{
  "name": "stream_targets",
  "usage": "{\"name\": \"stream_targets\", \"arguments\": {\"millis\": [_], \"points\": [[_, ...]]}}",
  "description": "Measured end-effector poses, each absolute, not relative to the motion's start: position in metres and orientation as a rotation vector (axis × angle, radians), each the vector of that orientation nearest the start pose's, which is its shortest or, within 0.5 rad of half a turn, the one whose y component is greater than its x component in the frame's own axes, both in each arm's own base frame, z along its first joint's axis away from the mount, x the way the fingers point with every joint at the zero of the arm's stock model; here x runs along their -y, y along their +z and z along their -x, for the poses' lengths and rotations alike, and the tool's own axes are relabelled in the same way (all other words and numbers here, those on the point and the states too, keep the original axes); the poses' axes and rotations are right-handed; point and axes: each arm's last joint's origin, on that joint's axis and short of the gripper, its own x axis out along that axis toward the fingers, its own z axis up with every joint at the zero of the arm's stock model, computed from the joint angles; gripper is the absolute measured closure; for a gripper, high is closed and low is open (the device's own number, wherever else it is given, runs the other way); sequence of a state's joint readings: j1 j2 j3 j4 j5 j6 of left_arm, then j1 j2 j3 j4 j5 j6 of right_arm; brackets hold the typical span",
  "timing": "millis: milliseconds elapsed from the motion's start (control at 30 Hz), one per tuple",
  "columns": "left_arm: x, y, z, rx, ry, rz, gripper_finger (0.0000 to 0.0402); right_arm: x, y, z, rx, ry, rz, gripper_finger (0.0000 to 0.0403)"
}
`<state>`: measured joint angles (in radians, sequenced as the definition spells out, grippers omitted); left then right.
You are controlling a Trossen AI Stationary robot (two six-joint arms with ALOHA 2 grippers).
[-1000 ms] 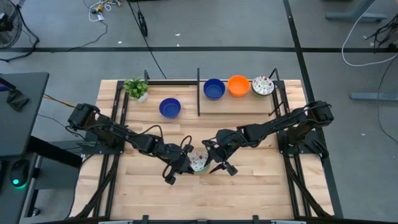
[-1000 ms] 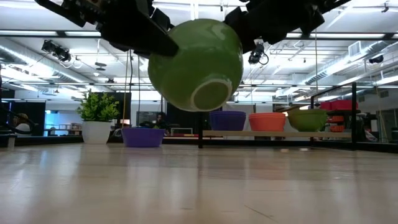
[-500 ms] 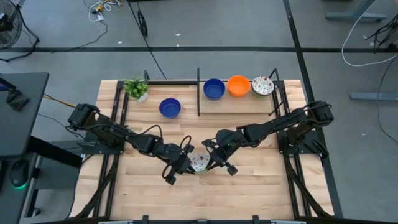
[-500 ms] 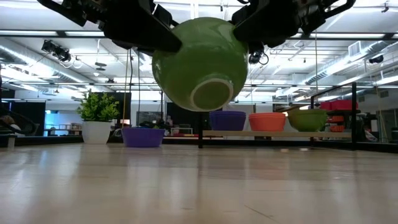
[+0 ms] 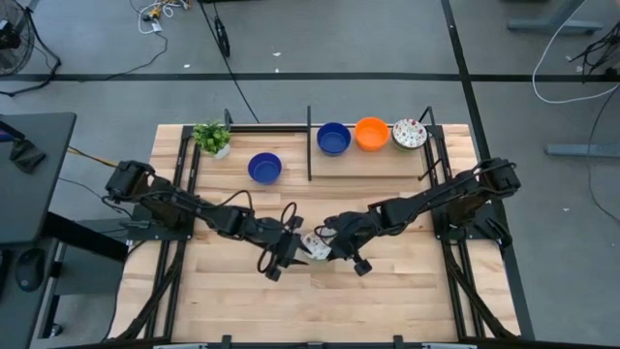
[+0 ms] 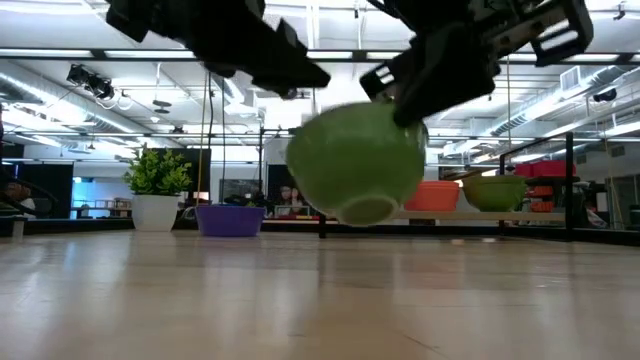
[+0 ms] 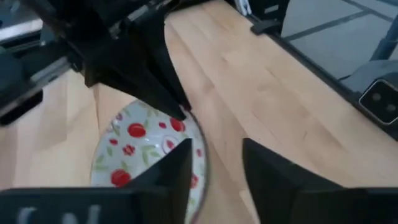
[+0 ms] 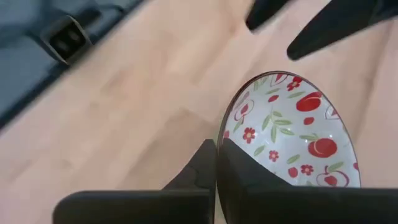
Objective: Pick & Place Mini bowls
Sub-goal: Stack the white patterned bowl on top of the white patterned bowl on the shelf
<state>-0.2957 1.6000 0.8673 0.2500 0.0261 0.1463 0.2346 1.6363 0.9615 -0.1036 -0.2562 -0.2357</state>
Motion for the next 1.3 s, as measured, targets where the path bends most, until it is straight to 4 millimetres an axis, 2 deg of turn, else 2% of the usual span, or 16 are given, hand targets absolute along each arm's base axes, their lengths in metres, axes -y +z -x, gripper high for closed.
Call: {"name": "stream_targets", "arguments": {"millis": [133,233,400,533,733,900,1000,1100,1300], "points": [[0.093,0.208,-0.324,-0.471,-0.337,-0.196,0.0205,-0.089,0.188,-0.317,-0.825,0.470,0.229,0.0397],[0.091,0.210,-0.321,-0.525,-0.301,-0.205,0.0181,-0.094,0.187,-0.308,-0.899,0.389,0.257,0.0397],[0.087,0.204,-0.313,-0.620,-0.178,-0.187,0.0176,-0.101,0.197,-0.283,-1.010,0.195,0.329,0.0397],[0.087,0.189,-0.309,-0.643,-0.158,-0.139,0.0188,-0.090,0.218,-0.256,-1.071,-0.030,0.365,0.0398],[0.085,0.169,-0.297,-0.574,-0.145,-0.082,0.0205,-0.037,0.257,-0.226,-0.974,-0.529,0.347,0.0398],[0.084,0.165,-0.293,-0.487,-0.147,-0.064,0.0211,0.033,0.275,-0.214,-0.916,-0.861,0.142,0.0398],[0.084,0.164,-0.293,-0.490,-0.148,-0.065,0.0211,0.070,0.274,-0.206,-0.976,-0.966,0.093,0.0398],[0.084,0.164,-0.293,-0.492,-0.148,-0.065,0.0211,0.101,0.274,-0.199,-1.003,-0.991,0.037,0.0398],[0.088,0.164,-0.291,-0.492,-0.164,-0.068,0.0211,0.133,0.277,-0.187,-0.964,-1.055,-0.026,0.0398]]}}
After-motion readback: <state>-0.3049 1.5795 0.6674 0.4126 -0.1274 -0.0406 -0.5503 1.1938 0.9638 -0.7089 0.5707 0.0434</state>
